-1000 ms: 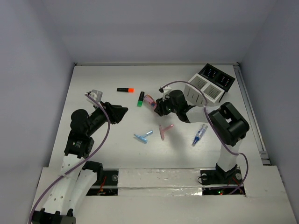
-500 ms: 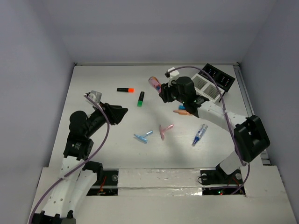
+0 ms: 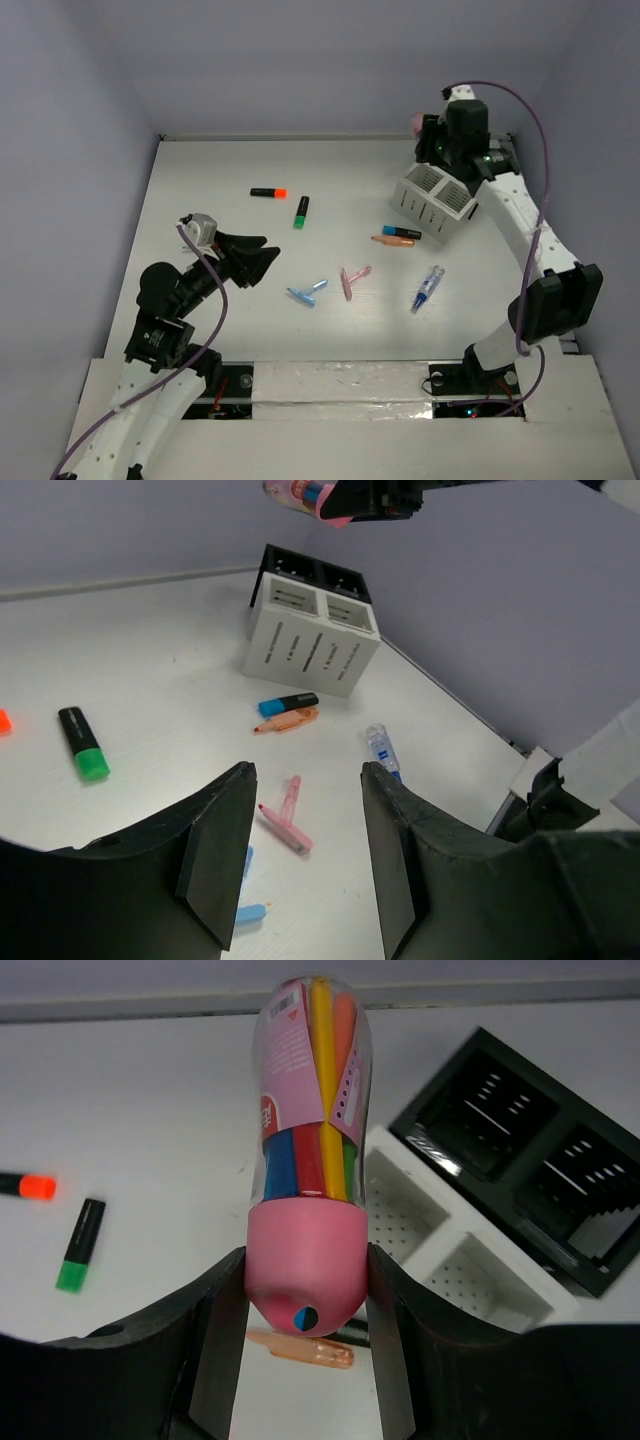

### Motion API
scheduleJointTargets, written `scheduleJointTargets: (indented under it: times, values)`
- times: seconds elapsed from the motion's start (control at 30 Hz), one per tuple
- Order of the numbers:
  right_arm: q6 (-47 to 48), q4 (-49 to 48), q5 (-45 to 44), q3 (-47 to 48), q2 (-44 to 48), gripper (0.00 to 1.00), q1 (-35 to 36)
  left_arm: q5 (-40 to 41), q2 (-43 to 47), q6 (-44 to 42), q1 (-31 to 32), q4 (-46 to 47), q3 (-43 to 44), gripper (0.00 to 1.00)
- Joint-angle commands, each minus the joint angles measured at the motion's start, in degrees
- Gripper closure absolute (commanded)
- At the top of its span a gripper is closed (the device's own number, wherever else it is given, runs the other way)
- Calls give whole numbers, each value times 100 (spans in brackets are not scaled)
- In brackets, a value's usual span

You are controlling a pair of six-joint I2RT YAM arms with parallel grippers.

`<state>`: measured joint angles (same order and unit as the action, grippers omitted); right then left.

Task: Sort the stationery into containers
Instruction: Pick up the stationery from the center of the board, then place the stationery in the storage box.

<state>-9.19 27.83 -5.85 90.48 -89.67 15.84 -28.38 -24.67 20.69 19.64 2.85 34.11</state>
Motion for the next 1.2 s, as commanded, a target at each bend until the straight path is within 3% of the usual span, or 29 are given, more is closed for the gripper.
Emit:
scheduleJointTargets:
  times: [0.0, 0.27, 0.47, 1.17]
  values:
    - [-504, 1258, -40, 1014, -76, 92, -386, 201, 295, -197, 277, 31, 333, 57]
    - [-926, 2909, 1399, 2473, -937, 90, -1512, 623, 796, -240, 804, -127, 386, 56]
    - [-1040, 3825, 1779, 3756, -1843, 95, -1890, 790, 946, -258, 919, -224, 395, 56]
    - [-1059, 3422, 2070, 3547, -2361, 96, -2120, 834, 850, -276, 1024, -268, 404, 55]
